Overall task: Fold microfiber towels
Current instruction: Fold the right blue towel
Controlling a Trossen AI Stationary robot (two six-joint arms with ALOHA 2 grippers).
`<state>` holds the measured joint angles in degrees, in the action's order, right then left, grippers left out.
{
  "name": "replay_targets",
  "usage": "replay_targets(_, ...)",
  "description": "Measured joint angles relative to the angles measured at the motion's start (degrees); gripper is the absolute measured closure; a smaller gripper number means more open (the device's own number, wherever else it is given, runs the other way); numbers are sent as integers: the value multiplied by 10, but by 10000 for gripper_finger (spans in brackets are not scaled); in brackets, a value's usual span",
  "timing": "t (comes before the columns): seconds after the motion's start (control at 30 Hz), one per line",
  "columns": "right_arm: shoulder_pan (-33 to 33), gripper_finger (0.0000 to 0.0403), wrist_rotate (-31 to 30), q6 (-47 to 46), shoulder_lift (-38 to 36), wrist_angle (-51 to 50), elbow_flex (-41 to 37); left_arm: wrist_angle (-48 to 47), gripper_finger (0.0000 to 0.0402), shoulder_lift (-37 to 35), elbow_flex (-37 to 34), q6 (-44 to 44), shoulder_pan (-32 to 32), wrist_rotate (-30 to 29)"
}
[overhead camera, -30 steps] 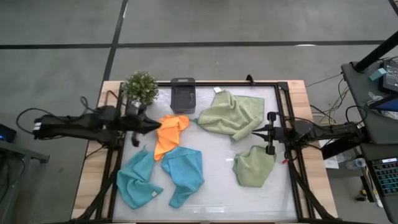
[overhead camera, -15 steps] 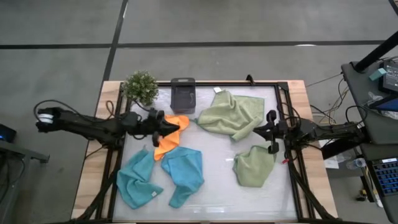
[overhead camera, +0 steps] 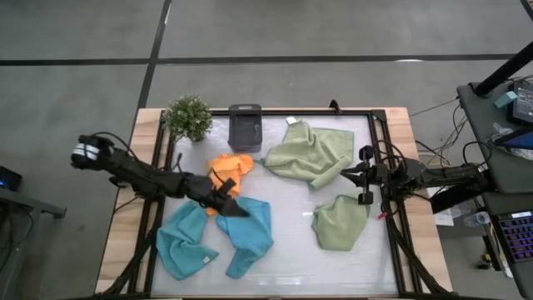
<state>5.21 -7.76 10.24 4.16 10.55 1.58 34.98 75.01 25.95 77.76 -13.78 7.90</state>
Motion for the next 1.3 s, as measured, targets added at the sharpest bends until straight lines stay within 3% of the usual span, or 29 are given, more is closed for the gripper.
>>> replay_targets(0.13, 0, 380, 0, -2, 0, 11, 0, -13, 402, 36, 23, 64, -41, 3)
replay_targets(0.23, 0, 380, 0, -2, 0, 10, 0, -84, 402, 49, 51, 114, -62, 8)
replay_targets(0.37, 0, 380, 0, 10, 0, 24, 0, -280, 402, 44, 121, 211, -75, 117)
replay_targets(0.47, 0, 380, 0, 13, 0, 35, 0, -444, 402, 27, 196, 215, -75, 202)
replay_targets(0.57, 0, 380, -8, 16, 1, 52, 0, -585, 402, 18, 274, 220, -75, 240)
replay_targets(0.67, 0, 380, -10, -4, 0, 65, 0, -668, 402, 7, 336, 194, -66, 249)
replay_targets(0.7, 0, 380, -10, -8, 0, 64, 0, -683, 402, 7, 345, 160, -62, 219)
replay_targets(0.83, 0, 380, -10, 18, 6, 60, 0, -687, 402, 16, 342, 14, -59, -25)
replay_targets(1.0, 0, 380, -10, 19, 7, 60, 0, -687, 402, 39, 313, -32, -68, -187)
replay_targets(1.13, 0, 380, -11, 18, 8, 60, 0, -684, 402, 65, 286, -12, -68, -223)
replay_targets(1.3, 0, 380, -13, 18, 8, 62, 0, -685, 401, 104, 256, 0, -70, -173)
